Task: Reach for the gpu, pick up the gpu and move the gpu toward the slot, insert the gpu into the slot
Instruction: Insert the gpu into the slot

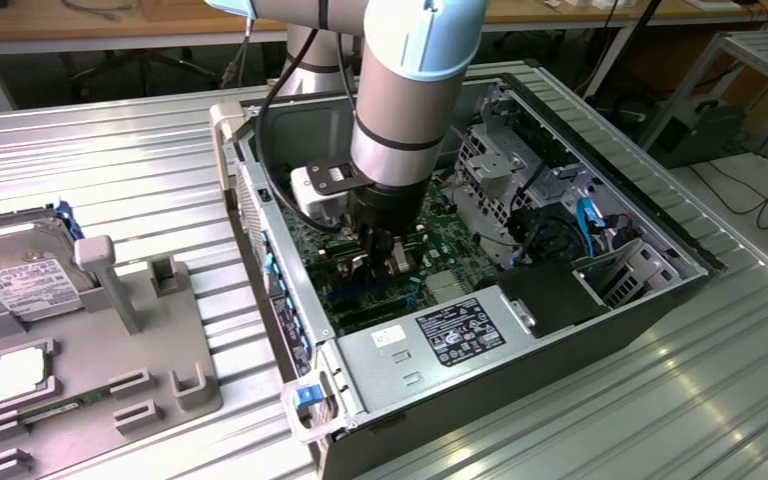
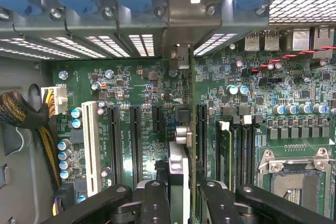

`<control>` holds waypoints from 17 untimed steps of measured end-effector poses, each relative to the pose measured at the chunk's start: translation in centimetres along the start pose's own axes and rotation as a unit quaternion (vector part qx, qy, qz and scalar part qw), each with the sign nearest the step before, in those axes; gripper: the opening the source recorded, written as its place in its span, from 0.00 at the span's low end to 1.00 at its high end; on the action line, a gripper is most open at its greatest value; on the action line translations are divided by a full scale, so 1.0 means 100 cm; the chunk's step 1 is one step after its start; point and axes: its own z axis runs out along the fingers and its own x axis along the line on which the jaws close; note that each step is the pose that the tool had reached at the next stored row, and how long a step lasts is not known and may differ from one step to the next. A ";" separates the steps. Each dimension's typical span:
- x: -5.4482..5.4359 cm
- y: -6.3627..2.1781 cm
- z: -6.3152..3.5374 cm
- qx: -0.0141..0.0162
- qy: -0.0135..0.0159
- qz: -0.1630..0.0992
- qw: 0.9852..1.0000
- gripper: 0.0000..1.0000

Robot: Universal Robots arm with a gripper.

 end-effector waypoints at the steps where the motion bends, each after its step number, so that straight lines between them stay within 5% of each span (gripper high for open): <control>1: 0.000 0.0000 0.0000 0.000 0.000 0.000 1.000 0.28; 17: 0.000 0.0017 0.0000 0.000 0.000 -0.001 1.000 0.28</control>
